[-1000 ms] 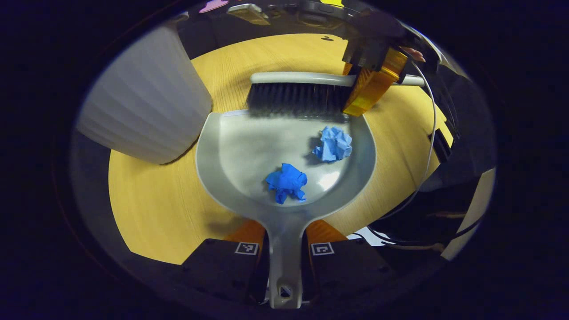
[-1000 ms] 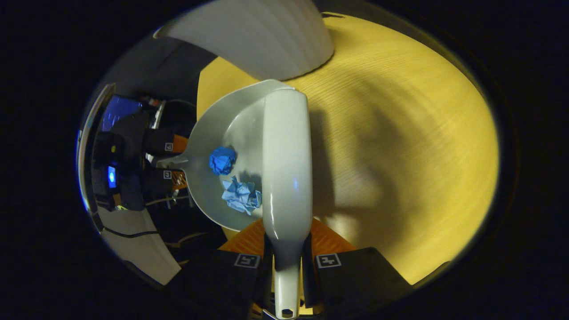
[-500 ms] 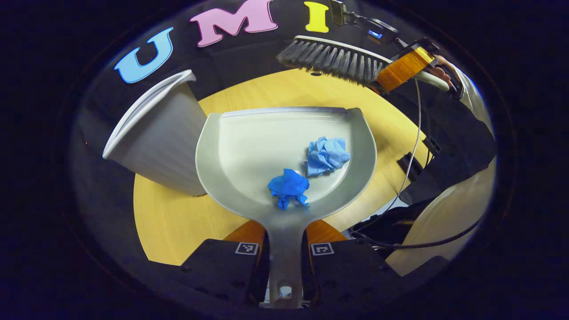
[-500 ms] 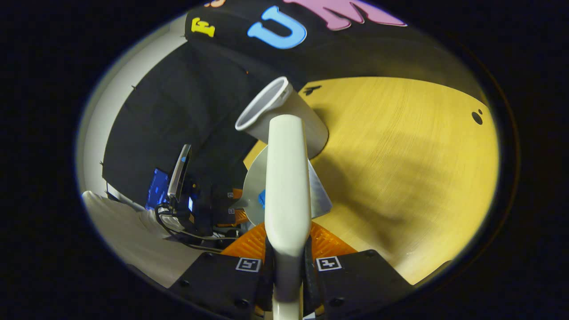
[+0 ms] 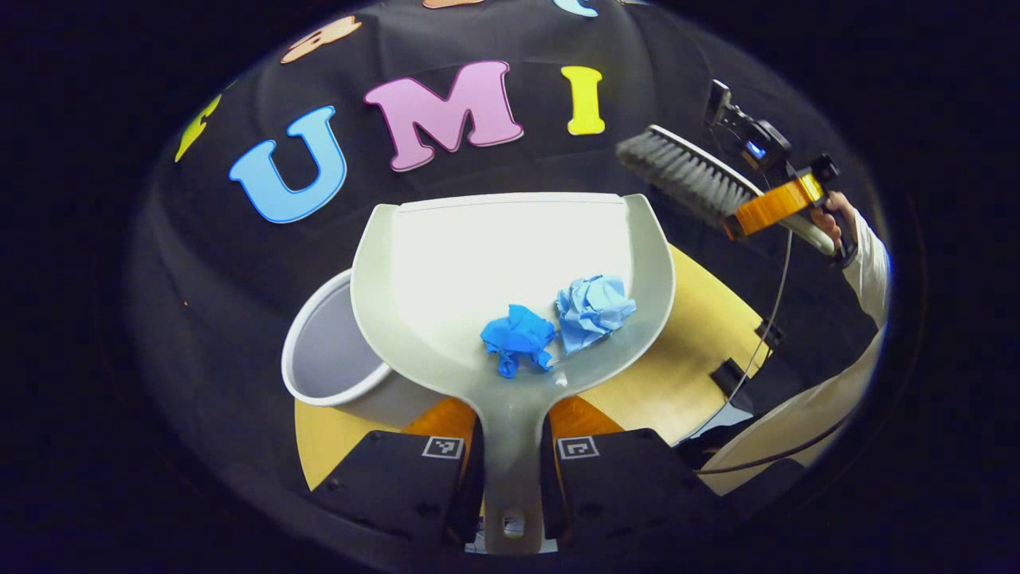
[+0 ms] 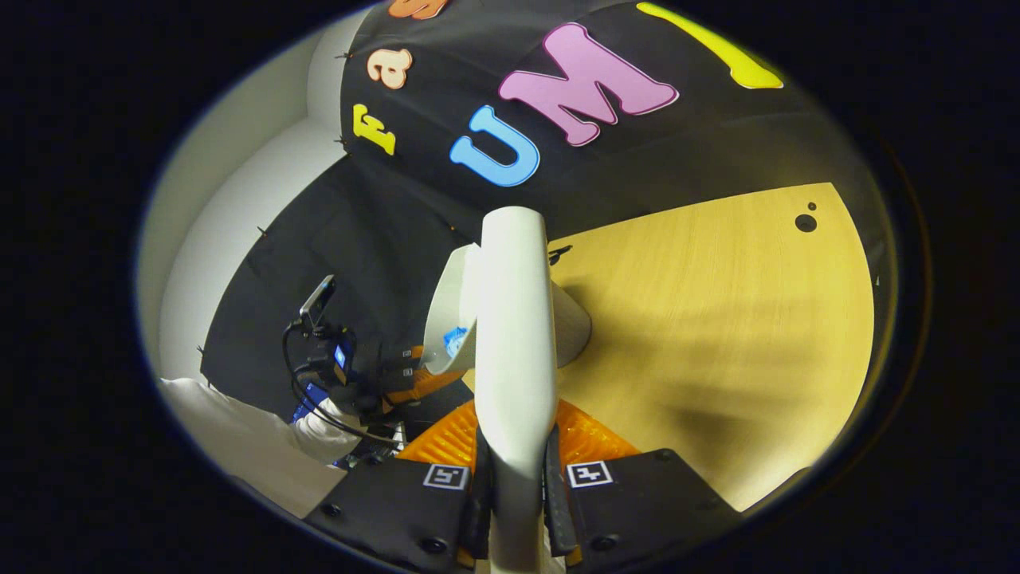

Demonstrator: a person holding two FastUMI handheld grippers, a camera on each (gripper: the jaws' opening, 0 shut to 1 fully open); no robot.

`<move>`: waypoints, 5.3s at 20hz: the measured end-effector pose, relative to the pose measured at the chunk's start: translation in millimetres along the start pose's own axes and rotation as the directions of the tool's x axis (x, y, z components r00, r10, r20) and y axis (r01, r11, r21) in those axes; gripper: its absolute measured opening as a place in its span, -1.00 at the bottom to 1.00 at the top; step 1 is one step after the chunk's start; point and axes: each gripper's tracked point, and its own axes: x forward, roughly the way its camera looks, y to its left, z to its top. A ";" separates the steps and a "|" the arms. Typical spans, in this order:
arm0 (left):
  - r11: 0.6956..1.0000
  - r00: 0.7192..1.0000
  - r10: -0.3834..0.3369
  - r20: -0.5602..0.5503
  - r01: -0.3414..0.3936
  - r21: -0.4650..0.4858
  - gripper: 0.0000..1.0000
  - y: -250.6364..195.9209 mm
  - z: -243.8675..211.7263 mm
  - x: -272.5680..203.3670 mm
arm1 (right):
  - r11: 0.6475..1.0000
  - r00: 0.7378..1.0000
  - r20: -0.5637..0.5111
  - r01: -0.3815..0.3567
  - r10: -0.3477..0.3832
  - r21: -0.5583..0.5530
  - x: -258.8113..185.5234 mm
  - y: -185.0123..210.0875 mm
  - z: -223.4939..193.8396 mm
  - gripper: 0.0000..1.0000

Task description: Pick up the small broom and dustpan from the desktop, sweep the trash into the dustpan with the broom, and then empty the trash into the garbage bin.

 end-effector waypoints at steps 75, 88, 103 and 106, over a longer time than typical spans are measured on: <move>0.930 0.851 -0.191 -0.489 -0.003 -0.369 -0.47 -315.0 -139.2 206.7 | 0.572 0.512 -0.460 0.820 -0.726 0.010 109.0 -228.2 -198.0 -0.37; 0.907 0.777 -0.291 -0.558 0.038 -0.420 -0.42 -318.9 -129.8 205.5 | 0.515 0.425 -0.564 0.857 -0.708 -0.002 119.6 -233.3 -217.8 -0.34; 0.957 0.844 -0.206 -0.495 0.068 -0.282 0.56 -306.5 -109.1 179.4 | 0.545 0.483 -0.510 0.838 -0.712 0.032 108.5 -204.5 -205.7 0.96; 0.974 0.886 -0.157 -0.436 0.067 -0.216 0.58 -297.1 -103.6 160.4 | 0.555 0.513 -0.447 0.830 -0.733 0.042 96.3 -184.5 -194.6 0.96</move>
